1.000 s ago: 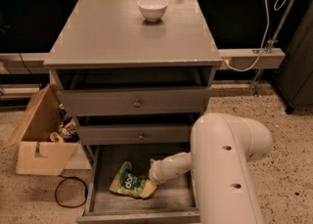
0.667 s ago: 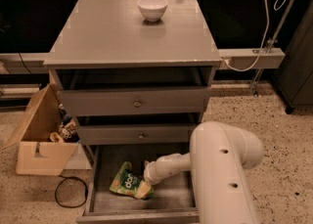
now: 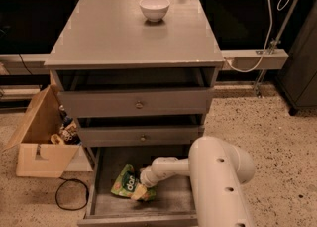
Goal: Pick green rice chip bag from bottom drawer and place on counter
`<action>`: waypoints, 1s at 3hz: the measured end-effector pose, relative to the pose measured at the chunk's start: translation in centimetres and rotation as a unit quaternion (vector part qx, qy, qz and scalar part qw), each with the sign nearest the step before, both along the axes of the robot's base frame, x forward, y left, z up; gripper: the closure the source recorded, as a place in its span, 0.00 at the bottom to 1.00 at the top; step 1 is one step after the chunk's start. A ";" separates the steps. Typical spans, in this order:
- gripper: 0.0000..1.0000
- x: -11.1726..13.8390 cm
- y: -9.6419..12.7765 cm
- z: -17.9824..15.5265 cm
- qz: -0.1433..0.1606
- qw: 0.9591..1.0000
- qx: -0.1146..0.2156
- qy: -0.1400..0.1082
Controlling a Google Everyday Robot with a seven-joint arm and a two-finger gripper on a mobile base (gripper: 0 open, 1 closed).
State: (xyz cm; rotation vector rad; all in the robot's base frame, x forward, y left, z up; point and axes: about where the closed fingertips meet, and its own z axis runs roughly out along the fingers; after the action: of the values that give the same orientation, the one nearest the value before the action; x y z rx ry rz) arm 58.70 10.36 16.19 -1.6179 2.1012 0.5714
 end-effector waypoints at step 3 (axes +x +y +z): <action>0.92 0.3 -0.1 -0.5 0.001 0.997 0.079 0.017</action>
Offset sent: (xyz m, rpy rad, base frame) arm 0.0100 0.0127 -0.0367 0.1605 0.0815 0.0209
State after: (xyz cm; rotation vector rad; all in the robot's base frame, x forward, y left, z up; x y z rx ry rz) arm 59.01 10.29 15.73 -1.5332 2.0228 0.7507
